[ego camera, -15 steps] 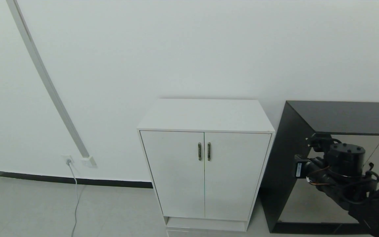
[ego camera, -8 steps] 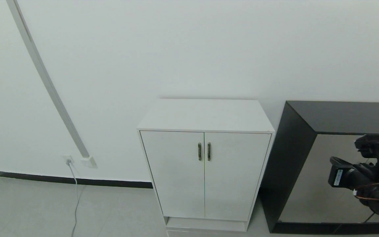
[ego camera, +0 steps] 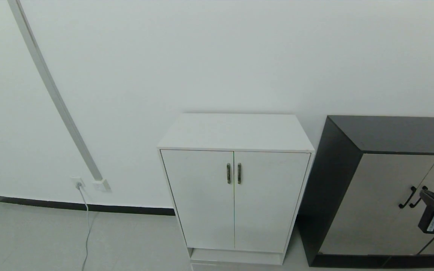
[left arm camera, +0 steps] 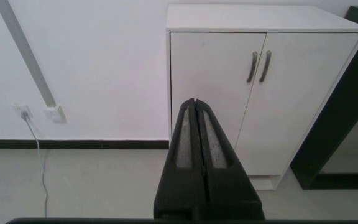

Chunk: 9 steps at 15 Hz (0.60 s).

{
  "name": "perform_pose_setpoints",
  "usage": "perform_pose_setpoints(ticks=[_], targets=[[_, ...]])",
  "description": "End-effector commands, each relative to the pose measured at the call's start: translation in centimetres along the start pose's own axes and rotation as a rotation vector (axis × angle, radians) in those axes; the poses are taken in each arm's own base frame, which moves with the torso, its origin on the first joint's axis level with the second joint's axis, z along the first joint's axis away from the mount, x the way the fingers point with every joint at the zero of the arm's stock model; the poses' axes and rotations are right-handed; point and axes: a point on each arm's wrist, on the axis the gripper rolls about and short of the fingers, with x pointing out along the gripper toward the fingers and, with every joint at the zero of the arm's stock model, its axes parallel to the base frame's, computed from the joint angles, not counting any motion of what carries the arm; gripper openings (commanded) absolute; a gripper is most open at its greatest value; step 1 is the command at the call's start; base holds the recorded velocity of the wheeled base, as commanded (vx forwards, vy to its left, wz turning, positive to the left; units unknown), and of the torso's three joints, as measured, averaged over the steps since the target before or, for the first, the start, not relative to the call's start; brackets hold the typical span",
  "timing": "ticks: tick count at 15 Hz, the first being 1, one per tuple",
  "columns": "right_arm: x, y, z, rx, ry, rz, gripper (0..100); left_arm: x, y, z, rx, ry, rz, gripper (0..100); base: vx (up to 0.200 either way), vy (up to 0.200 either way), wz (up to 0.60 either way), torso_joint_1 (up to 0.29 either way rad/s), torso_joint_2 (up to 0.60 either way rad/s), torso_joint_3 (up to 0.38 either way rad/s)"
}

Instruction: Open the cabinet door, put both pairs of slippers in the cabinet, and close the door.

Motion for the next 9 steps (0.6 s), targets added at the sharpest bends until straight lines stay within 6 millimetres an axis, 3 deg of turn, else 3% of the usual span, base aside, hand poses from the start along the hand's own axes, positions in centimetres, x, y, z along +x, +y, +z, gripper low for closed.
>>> perform_pose_setpoints(ticks=[1,9], targets=[[-1.6,-0.6,0.1,0.007,-0.022,-0.001,0,0.0,0.0,0.0,-0.001,0.001,0.000,0,0.000,0.000,0.00,0.000,0.00,0.000],[-7.7,-2.4,-1.5,-0.019,0.105,0.095,0,0.0,0.0,0.0,-0.001,0.001,0.001,0,0.000,0.000,0.00,0.000,0.00,0.000]])
